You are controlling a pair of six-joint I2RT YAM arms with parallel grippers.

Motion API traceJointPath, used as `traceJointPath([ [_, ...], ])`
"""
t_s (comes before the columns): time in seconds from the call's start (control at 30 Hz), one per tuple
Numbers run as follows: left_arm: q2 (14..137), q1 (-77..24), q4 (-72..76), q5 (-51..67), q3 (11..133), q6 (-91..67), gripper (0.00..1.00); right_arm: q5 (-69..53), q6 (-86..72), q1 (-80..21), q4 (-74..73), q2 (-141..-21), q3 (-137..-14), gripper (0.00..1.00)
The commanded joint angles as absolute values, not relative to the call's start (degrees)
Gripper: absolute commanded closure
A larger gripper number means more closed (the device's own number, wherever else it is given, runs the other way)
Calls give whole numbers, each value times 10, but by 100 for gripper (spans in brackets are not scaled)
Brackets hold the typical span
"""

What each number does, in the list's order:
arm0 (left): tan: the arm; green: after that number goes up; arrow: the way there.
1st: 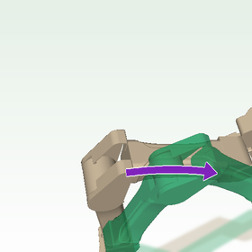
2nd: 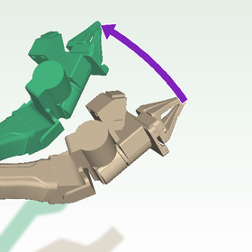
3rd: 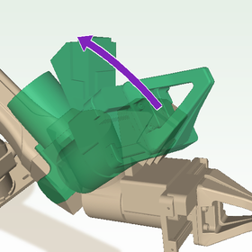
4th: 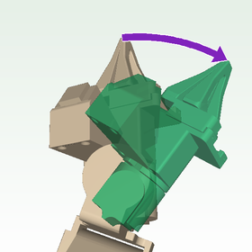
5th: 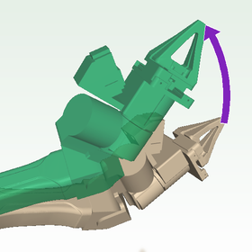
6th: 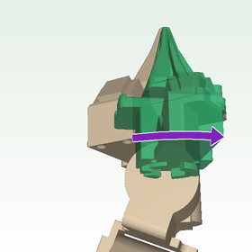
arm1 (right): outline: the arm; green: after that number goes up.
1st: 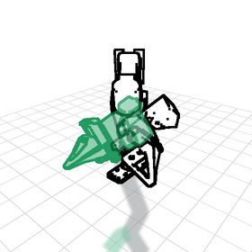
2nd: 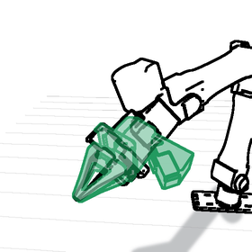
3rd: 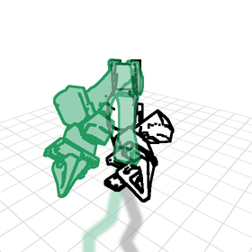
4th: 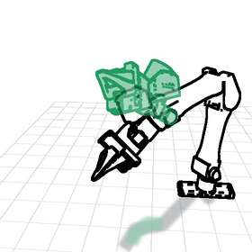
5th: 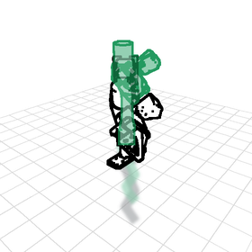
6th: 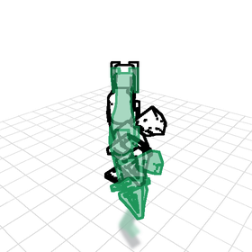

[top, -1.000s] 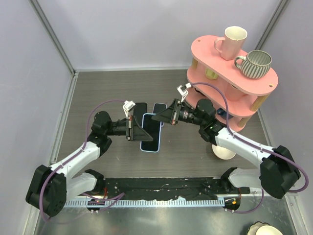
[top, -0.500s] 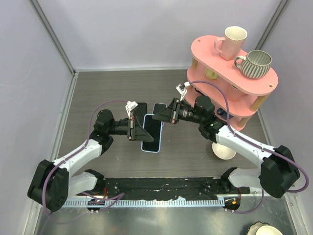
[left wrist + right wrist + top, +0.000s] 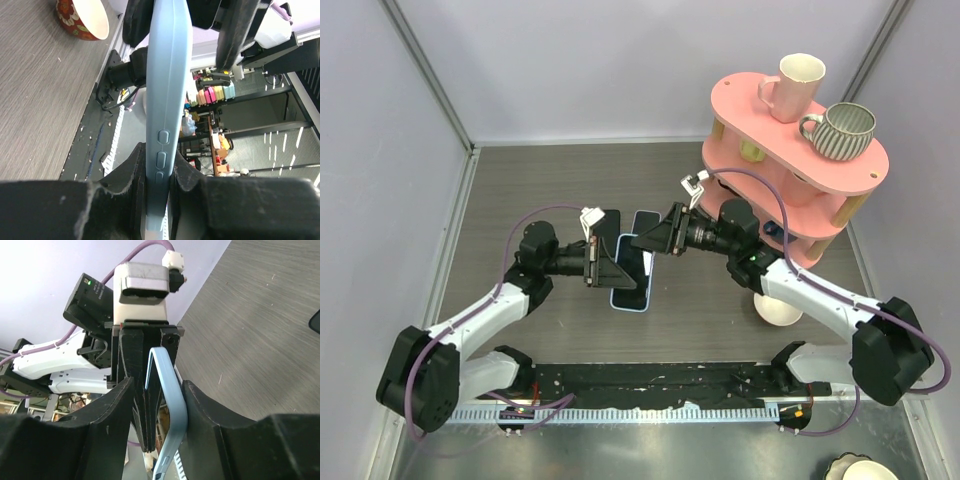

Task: Put the phone into the phone case

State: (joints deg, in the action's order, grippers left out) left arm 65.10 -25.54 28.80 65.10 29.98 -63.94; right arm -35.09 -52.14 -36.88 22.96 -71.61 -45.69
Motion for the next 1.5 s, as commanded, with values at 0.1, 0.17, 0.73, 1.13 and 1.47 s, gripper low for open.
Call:
traceJointPath([
  [0.1, 621, -258, 335, 585, 334, -684, 100, -402, -574, -376, 351, -662, -391, 55],
  [0.17, 619, -258, 348, 570, 336, -698, 100, -406, -596, -379, 390, -654, -369, 56],
  [0.73, 603, -258, 329, 537, 330, -698, 100, -374, -604, -396, 398, -614, -328, 69],
  [1.13, 581, -258, 305, 480, 338, -683, 100, -396, -592, -446, 411, -621, -282, 62],
  [1.47, 560, -258, 173, 455, 356, -576, 100, -332, -559, -446, 315, -563, -286, 99],
])
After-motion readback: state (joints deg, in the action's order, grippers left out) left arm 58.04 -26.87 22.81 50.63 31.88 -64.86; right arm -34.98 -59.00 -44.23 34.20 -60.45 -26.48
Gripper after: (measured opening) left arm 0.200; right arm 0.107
